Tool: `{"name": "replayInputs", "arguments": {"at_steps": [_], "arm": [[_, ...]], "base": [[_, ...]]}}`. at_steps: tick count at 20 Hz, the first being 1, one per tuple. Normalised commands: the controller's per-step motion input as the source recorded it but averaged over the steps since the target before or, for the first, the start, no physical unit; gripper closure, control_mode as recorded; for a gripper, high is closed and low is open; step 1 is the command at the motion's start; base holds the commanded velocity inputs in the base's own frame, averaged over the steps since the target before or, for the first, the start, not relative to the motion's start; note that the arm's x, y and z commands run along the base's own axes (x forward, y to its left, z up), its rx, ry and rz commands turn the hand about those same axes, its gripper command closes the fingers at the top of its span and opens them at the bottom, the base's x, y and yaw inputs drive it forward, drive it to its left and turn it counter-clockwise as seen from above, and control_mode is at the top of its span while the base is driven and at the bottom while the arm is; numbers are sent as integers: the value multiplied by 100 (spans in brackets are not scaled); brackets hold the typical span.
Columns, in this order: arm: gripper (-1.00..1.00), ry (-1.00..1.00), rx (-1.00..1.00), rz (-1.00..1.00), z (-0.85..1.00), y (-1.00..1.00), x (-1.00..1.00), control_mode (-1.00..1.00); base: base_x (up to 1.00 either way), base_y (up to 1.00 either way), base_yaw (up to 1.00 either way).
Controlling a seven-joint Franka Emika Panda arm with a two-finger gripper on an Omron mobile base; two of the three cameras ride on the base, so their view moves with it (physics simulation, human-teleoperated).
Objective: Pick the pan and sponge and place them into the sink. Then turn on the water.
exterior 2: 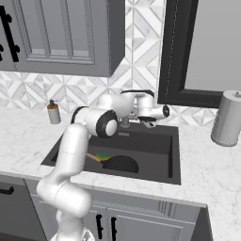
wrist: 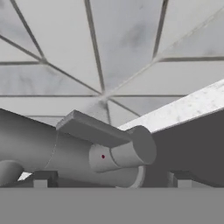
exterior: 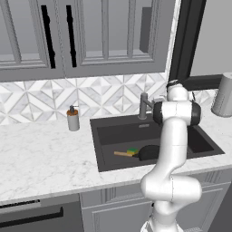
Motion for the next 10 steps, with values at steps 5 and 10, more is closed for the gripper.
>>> {"name": "replayInputs", "arguments": {"at_steps": [5,10], "arm": [[-100,0,0,0,-3,0,36,-100],[-100,0,0,0,-11,0,37,-100]], "base": [[0,0,0],[0,0,0]]}}
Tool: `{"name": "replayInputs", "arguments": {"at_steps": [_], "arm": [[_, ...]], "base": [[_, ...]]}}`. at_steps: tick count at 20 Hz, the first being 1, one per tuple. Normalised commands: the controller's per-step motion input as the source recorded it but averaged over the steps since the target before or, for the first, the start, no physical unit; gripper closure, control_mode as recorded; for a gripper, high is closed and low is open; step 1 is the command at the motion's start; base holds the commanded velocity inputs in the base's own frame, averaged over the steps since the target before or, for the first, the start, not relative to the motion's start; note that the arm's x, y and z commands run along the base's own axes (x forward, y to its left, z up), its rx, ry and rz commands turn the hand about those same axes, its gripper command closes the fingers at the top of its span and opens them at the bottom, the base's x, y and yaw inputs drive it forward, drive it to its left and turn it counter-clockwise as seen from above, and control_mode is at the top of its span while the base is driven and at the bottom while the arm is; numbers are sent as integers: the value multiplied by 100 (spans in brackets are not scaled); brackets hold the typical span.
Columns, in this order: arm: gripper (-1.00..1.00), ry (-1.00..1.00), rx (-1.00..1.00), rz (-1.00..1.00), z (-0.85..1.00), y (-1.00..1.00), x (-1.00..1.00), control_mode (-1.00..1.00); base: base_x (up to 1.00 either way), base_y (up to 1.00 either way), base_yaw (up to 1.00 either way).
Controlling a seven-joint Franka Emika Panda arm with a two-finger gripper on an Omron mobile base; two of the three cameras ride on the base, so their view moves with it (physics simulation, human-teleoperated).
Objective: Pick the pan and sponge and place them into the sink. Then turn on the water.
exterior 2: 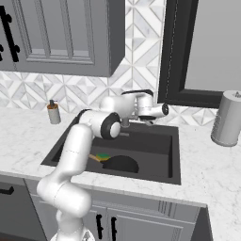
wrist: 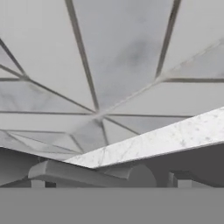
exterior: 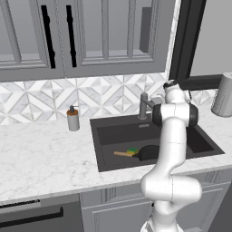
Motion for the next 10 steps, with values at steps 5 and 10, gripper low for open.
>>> {"name": "replayInputs", "arguments": {"at_steps": [5,10], "arm": [[-100,2,0,0,-7,0,26,-100],[-100,2,0,0,-8,0,14,-100]], "base": [[0,0,0],[0,0,0]]}}
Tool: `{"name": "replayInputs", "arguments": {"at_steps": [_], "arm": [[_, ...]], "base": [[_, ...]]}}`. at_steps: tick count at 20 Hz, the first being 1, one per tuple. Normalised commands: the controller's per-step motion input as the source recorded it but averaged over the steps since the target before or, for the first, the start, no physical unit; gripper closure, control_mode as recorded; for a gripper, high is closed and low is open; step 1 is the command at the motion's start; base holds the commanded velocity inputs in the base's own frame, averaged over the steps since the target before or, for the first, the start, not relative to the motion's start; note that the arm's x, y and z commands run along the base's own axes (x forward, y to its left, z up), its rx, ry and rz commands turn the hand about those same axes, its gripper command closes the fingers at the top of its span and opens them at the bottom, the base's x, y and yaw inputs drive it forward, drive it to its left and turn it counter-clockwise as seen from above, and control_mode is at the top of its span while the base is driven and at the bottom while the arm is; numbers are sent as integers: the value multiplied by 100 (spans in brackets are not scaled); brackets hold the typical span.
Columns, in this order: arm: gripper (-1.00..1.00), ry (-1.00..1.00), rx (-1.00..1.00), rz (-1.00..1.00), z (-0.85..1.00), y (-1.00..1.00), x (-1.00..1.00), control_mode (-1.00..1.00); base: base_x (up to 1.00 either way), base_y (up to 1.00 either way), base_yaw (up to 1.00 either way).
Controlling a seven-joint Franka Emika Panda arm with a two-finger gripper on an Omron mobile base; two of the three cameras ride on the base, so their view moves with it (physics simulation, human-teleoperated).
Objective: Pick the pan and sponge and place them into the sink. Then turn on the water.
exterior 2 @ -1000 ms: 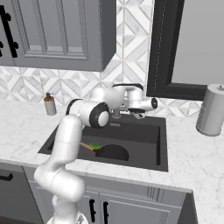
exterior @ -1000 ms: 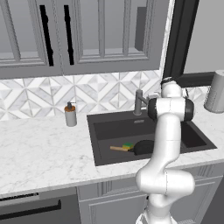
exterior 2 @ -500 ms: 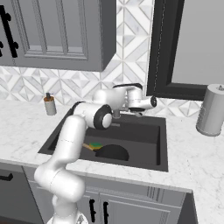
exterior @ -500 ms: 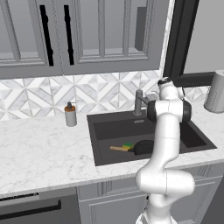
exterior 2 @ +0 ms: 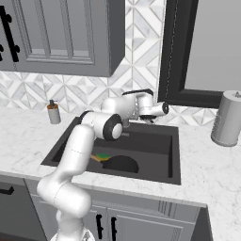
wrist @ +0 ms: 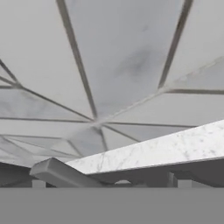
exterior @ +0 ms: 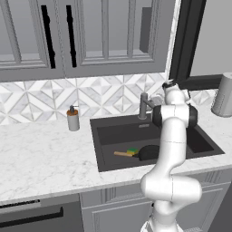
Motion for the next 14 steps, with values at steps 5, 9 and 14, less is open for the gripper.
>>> {"name": "replayInputs", "arguments": {"at_steps": [5,9,14], "arm": [[100,2,0,0,-13,-3,2,-100],[100,0,3,0,-1,-7,1,-100],[100,0,5,0,-12,0,7,-100]], "base": [[0,0,0],[0,0,0],[0,0,0]]}}
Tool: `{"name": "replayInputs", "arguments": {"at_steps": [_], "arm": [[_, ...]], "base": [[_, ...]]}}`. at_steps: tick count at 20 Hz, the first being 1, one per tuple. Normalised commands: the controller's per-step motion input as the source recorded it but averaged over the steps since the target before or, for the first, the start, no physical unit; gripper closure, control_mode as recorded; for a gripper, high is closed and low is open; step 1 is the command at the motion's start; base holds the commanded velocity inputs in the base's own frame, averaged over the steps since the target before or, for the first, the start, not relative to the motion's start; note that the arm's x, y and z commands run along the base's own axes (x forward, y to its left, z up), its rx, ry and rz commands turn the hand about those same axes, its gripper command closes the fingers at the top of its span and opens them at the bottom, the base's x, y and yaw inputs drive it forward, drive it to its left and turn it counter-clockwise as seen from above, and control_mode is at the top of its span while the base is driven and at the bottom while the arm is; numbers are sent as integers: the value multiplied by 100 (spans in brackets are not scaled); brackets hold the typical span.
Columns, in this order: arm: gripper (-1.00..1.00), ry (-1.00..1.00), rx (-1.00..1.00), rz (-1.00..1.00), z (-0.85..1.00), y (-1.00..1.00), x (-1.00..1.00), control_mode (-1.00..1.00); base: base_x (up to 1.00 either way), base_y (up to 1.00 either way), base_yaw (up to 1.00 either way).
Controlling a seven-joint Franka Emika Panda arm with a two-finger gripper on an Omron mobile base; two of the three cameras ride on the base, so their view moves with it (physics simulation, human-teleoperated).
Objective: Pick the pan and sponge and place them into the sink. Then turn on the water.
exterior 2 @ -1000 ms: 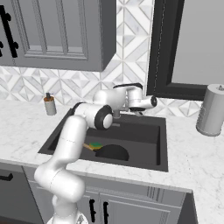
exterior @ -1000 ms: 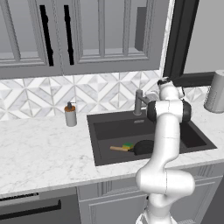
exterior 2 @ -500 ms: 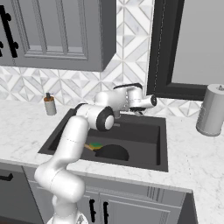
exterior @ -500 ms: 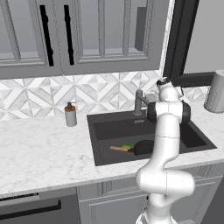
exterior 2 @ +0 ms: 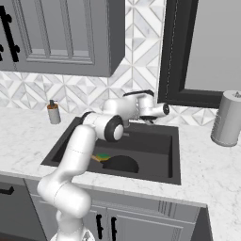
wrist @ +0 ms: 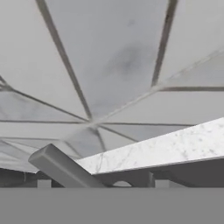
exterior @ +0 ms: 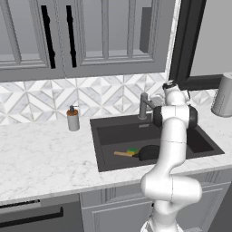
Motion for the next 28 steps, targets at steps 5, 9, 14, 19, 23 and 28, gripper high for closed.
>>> {"name": "replayInputs", "arguments": {"at_steps": [5,9,14,19,23,28], "arm": [[100,6,11,-5,-13,-3,25,-100],[100,13,11,-8,-12,-3,31,-100],[100,19,11,-9,-11,-9,36,-100],[100,16,7,-8,-28,-12,33,-100],[100,14,4,-8,-34,-13,26,-100],[100,11,3,-7,-31,-13,17,-100]], "base": [[0,0,0],[0,0,0],[0,0,0],[0,0,0],[0,0,0],[0,0,0]]}}
